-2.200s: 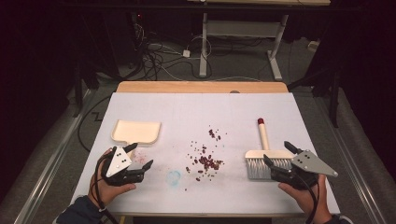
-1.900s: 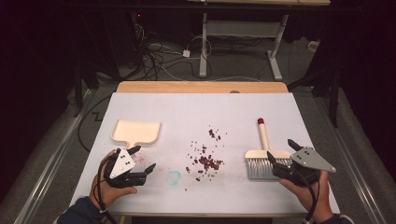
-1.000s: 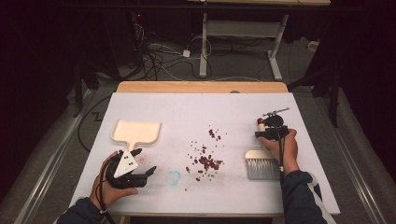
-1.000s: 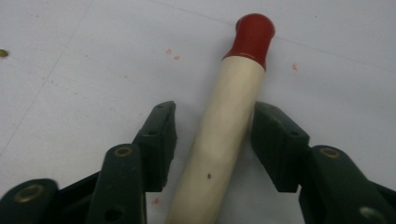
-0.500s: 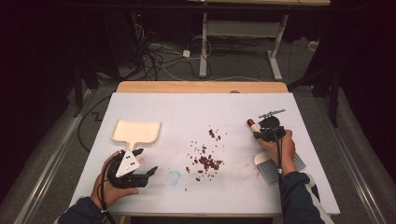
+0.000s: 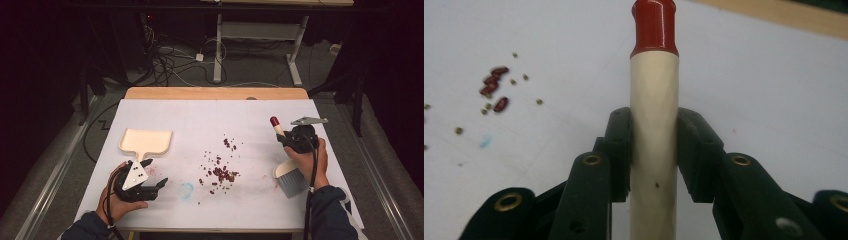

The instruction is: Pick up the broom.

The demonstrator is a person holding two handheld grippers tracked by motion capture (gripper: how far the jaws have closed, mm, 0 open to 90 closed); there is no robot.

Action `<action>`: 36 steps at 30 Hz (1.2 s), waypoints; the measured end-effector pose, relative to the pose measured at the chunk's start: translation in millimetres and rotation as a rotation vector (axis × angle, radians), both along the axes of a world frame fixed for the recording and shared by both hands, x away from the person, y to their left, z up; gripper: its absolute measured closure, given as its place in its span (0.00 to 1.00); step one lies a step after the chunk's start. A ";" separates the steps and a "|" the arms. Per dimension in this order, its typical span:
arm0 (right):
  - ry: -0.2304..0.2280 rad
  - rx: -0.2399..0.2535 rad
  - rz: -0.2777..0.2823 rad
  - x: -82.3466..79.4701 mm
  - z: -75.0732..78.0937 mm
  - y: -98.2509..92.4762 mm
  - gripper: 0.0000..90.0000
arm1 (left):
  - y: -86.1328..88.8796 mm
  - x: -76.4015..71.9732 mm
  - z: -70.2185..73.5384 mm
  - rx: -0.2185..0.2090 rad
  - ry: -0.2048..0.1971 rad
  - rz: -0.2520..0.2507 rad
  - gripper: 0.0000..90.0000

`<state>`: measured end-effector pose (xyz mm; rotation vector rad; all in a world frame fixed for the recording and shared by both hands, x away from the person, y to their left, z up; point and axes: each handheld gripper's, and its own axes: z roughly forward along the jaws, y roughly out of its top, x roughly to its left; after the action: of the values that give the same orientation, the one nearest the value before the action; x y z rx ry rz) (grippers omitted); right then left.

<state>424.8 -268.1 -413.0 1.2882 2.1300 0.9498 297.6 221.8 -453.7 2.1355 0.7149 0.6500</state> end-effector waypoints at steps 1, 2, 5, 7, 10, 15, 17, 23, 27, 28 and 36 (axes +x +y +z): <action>-0.019 0.013 0.007 -4.0 4.2 -1.4 0.78 | 0.0 0.2 0.4 -0.003 0.001 0.000 0.24; -0.041 0.029 0.015 -8.1 8.3 -3.2 0.78 | 0.0 0.2 0.4 -0.003 0.001 0.000 0.24; -0.102 0.064 0.039 -20.1 20.9 -8.2 0.78 | -1.4 -0.4 4.5 -0.028 -0.009 0.000 0.24; -0.138 0.082 0.046 -27.4 28.7 -11.6 0.78 | -2.7 -0.1 8.7 -0.050 -0.011 -0.004 0.24; -0.182 0.100 0.055 -36.7 38.9 -12.9 0.78 | -6.5 0.3 14.0 -0.078 -0.017 -0.013 0.24; -0.243 0.141 0.098 -48.6 54.7 -2.9 0.78 | -28.0 3.5 29.8 -0.135 -0.022 -0.079 0.24; -0.269 0.138 0.120 -54.0 60.3 5.6 0.78 | -49.7 6.6 38.1 -0.171 0.001 -0.151 0.24; -0.332 0.154 0.174 -71.7 76.0 32.7 0.78 | -117.6 10.0 57.3 -0.236 0.040 -0.315 0.24; -0.398 0.144 0.190 -88.5 85.0 52.9 0.78 | -154.7 7.5 65.0 -0.236 0.032 -0.358 0.24; -0.410 0.155 0.192 -92.4 86.4 56.7 0.78 | -174.3 7.6 66.6 -0.254 0.030 -0.373 0.24; -0.469 0.151 0.250 -118.9 90.1 84.4 0.78 | -208.4 24.5 53.9 -0.314 0.073 -0.332 0.40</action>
<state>305.9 -183.8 -322.9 0.7682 1.8959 1.3843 322.2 13.3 -399.7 1.9307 0.4500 0.2633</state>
